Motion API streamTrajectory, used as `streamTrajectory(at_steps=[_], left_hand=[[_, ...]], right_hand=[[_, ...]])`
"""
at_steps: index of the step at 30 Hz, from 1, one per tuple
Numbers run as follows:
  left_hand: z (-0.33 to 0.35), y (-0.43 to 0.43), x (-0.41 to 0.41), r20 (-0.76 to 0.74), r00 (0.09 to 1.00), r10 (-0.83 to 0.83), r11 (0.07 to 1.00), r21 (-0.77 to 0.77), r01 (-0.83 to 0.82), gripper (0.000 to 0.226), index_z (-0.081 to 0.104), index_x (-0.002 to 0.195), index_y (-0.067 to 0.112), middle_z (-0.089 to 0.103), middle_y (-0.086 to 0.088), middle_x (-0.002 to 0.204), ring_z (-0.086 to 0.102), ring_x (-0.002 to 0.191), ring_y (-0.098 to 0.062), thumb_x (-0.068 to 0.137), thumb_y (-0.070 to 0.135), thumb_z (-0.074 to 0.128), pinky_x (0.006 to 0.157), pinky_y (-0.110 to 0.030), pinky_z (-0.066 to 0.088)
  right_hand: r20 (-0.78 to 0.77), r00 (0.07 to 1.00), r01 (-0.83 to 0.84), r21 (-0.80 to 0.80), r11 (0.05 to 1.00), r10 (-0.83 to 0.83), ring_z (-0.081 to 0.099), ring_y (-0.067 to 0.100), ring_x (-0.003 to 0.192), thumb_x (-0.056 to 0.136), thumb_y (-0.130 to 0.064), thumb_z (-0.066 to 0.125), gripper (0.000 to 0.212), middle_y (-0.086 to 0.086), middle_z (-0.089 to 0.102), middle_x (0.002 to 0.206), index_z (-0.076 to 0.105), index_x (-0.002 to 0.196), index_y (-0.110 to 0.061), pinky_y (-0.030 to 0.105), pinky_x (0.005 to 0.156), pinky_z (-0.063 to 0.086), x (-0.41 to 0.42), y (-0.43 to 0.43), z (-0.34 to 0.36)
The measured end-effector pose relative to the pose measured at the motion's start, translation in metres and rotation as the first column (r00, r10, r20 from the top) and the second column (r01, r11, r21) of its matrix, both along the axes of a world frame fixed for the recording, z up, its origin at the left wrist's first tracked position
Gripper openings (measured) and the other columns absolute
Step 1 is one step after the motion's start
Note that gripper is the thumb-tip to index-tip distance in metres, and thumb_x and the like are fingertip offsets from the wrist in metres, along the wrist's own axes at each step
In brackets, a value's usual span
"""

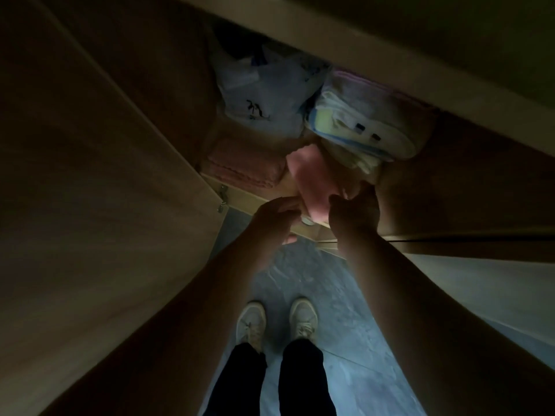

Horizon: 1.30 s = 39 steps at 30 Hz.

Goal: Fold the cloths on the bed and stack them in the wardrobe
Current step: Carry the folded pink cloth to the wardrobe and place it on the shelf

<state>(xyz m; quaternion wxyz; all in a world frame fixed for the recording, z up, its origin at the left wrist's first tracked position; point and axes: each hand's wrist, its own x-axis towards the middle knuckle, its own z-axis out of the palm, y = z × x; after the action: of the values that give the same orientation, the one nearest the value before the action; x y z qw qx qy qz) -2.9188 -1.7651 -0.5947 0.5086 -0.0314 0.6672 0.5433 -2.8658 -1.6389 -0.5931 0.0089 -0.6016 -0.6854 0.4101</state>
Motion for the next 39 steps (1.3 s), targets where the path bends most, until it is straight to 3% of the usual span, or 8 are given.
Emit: streamTrajectory(at_steps=[5,8,12,17,20,29,34,39], left_hand=[[0.034,-0.019,0.005,0.047,0.994,0.094,0.996,-0.006,-0.094,0.03,0.059,0.134,0.016,0.065,0.001,0.125,0.063,0.119,-0.014,0.105,0.01,0.056,0.092,-0.037,0.058],[0.066,-0.032,0.015,0.051,0.99,0.132,0.991,-0.008,-0.132,0.018,0.063,0.12,0.022,0.067,-0.001,0.126,0.064,0.121,-0.018,0.105,0.014,0.056,0.085,-0.034,0.058],[0.111,-0.052,0.037,0.048,0.992,0.114,0.993,0.0,-0.114,0.016,0.065,0.117,0.024,0.068,0.0,0.129,0.065,0.121,-0.017,0.105,0.017,0.057,0.097,-0.041,0.057],[0.179,-0.064,0.078,0.034,0.999,0.024,0.998,0.054,-0.025,0.022,0.067,0.125,0.018,0.072,-0.001,0.127,0.068,0.119,-0.018,0.104,0.018,0.059,0.093,-0.038,0.057],[0.219,-0.059,0.102,-0.017,0.997,-0.077,0.994,0.075,0.078,0.019,0.068,0.121,0.017,0.075,-0.004,0.121,0.071,0.115,-0.022,0.103,0.016,0.061,0.096,-0.043,0.056],[0.309,0.004,0.214,-0.161,0.935,-0.315,0.925,0.167,0.34,0.023,0.068,0.124,0.016,0.075,-0.003,0.122,0.072,0.115,-0.022,0.102,0.016,0.062,0.098,-0.045,0.058],[0.355,0.052,0.309,-0.238,0.871,-0.431,0.845,0.233,0.482,0.023,0.068,0.124,0.015,0.076,-0.001,0.121,0.072,0.113,-0.02,0.102,0.015,0.061,0.101,-0.047,0.057],[0.411,0.109,0.422,-0.335,0.792,-0.51,0.725,0.328,0.605,0.024,0.068,0.125,0.011,0.076,-0.005,0.121,0.072,0.114,-0.024,0.102,0.013,0.061,0.102,-0.049,0.057]], right_hand=[[-0.115,0.993,0.019,-0.072,0.997,-0.028,0.059,0.024,0.124,0.091,-0.007,0.061,0.051,0.007,0.062,0.136,0.053,0.141,-0.011,0.023,0.093,0.043,0.019,-0.018,0.045],[-0.15,0.988,0.019,-0.087,0.996,-0.033,0.06,0.02,0.115,0.092,-0.009,0.062,0.044,0.008,0.063,0.133,0.056,0.135,-0.014,0.022,0.086,0.042,0.039,-0.033,0.079],[-0.219,0.971,0.07,-0.114,0.991,-0.094,0.058,0.011,0.1,0.093,-0.011,0.066,0.036,0.003,0.067,0.122,0.062,0.128,-0.014,0.018,0.083,0.041,0.071,-0.055,0.127],[-0.339,0.906,0.204,-0.174,0.963,-0.253,0.071,0.022,0.1,0.08,-0.013,0.074,0.027,0.004,0.074,0.106,0.071,0.106,-0.021,0.05,0.095,0.057,0.126,-0.071,0.193],[-0.388,0.866,0.276,-0.154,0.949,-0.315,0.072,0.023,0.096,0.071,-0.027,0.069,0.018,-0.002,0.075,0.095,0.071,0.085,-0.039,0.054,0.093,0.057,0.161,-0.069,0.224],[-0.534,0.674,0.458,-0.242,0.856,-0.511,0.067,0.015,0.089,0.09,-0.009,0.066,0.02,0.002,0.07,0.101,0.07,0.109,-0.016,0.044,0.088,0.061,0.305,-0.04,0.307],[-0.622,0.576,0.547,-0.19,0.815,-0.531,0.067,0.016,0.09,0.091,-0.01,0.066,0.017,0.002,0.07,0.101,0.071,0.104,-0.019,0.03,0.074,0.058,0.418,-0.011,0.344],[-0.705,0.501,0.639,-0.09,0.764,-0.502,0.069,0.018,0.097,0.093,-0.011,0.065,0.017,0.0,0.072,0.103,0.069,0.099,-0.027,0.029,0.079,0.06,0.548,0.015,0.394]])
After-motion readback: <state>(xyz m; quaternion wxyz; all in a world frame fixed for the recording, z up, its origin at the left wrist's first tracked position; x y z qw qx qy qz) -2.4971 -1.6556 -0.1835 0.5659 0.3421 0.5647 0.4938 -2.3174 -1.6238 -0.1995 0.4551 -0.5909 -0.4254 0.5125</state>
